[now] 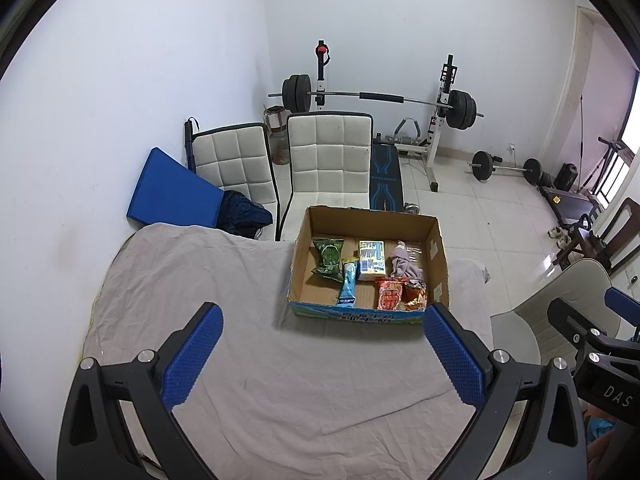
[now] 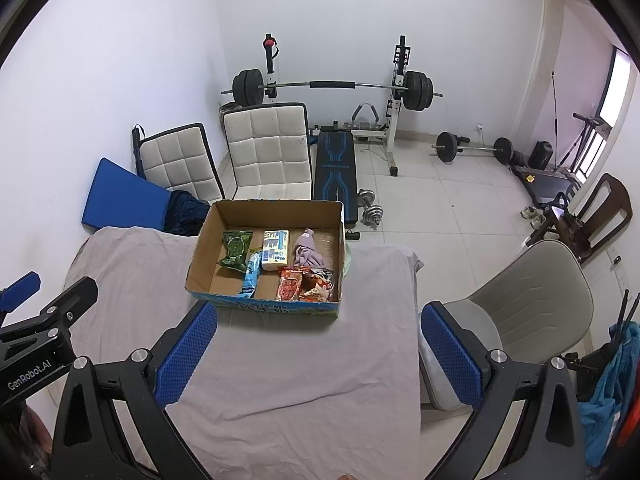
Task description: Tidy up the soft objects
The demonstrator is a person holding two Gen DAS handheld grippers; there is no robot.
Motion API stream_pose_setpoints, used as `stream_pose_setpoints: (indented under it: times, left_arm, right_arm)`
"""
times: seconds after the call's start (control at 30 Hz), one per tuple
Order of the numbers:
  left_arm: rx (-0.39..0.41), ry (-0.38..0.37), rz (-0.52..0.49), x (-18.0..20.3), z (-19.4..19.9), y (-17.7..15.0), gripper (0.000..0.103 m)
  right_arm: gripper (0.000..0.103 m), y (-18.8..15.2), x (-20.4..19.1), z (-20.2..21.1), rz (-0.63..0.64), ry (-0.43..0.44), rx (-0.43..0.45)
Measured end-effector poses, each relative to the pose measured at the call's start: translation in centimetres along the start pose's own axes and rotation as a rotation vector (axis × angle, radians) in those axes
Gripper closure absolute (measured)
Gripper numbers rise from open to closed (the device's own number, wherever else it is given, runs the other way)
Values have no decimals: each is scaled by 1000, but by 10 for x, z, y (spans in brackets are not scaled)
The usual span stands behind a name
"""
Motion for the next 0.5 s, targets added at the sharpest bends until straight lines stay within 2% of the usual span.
stream_pose_setpoints:
  times: [0.5]
  left_arm:
    - [1,1,0,-1,1,0,0]
  right_arm:
    - [0,-2,0,0,1,2,-3]
Point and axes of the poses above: each gripper's, at about its wrist camera, not at the fingertips, and z roughly against the way its jaws point, x to its right, y to its top, the point moved 2 cm from there along -z, roughly the way its jaws point, and after that the axes turned 4 degrees about -z, right-handed, at the moved point
